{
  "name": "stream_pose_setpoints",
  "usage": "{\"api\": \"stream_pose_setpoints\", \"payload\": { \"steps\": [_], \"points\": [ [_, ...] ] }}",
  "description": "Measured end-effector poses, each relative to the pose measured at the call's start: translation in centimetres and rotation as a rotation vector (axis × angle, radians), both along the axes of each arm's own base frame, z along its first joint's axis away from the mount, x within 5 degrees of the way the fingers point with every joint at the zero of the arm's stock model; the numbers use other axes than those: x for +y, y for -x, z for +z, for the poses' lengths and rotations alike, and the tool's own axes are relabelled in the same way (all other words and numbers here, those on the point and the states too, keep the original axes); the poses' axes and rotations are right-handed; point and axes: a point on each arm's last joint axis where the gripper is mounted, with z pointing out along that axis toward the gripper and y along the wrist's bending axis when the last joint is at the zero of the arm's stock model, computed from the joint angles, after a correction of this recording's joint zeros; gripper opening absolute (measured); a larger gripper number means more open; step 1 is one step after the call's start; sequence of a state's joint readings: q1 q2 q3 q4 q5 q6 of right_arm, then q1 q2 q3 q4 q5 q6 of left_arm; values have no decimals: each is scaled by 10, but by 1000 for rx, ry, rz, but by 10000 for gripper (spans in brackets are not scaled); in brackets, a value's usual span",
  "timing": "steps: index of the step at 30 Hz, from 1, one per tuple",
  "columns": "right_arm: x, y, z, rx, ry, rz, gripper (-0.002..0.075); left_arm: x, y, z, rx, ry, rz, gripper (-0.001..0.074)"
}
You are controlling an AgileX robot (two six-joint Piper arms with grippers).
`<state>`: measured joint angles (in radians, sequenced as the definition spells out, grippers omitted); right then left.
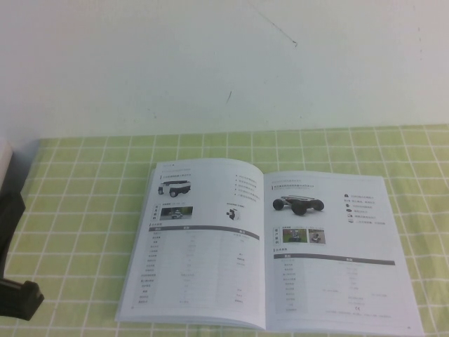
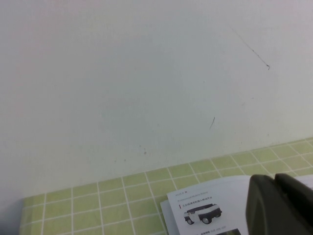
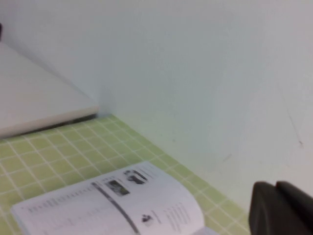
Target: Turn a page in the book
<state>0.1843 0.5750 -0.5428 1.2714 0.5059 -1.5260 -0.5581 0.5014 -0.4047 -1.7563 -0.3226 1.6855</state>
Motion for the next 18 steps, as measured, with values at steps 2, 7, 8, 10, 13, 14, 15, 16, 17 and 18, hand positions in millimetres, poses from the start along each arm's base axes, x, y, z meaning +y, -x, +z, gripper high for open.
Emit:
{"api": "stream_pose_setpoints", "payload": {
  "steps": [2, 7, 8, 10, 13, 14, 15, 16, 17, 18],
  "points": [
    [-5, -2, -5, -33, 28, -58, -3, 0, 0, 0, 0, 0, 0, -4],
    [-19, 14, -8, -215, 115, -190, -3, 0, 0, 0, 0, 0, 2, -4],
    [-22, 19, -9, -252, 121, -214, -3, 0, 0, 0, 0, 0, 2, -4],
    [-28, 28, -14, -303, 126, -268, -3, 0, 0, 0, 0, 0, 2, -4],
    [-37, 36, -28, -336, 119, -358, -3, 0, 0, 0, 0, 0, 2, -4],
    [-41, 36, -35, -330, 111, -392, -3, 0, 0, 0, 0, 0, 2, -4],
    [-43, 36, -42, -316, 98, -423, -3, 0, 0, 0, 0, 0, 2, -4],
    [-47, 34, -53, -287, 93, -464, -3, 0, 0, 0, 0, 0, 2, -4],
    [-51, 31, -66, -257, 96, -507, -3, 0, 0, 0, 0, 0, 2, -4],
    [-54, 29, -79, -225, 106, -546, -3, 0, 0, 0, 0, 0, 2, -4]
  ]
}}
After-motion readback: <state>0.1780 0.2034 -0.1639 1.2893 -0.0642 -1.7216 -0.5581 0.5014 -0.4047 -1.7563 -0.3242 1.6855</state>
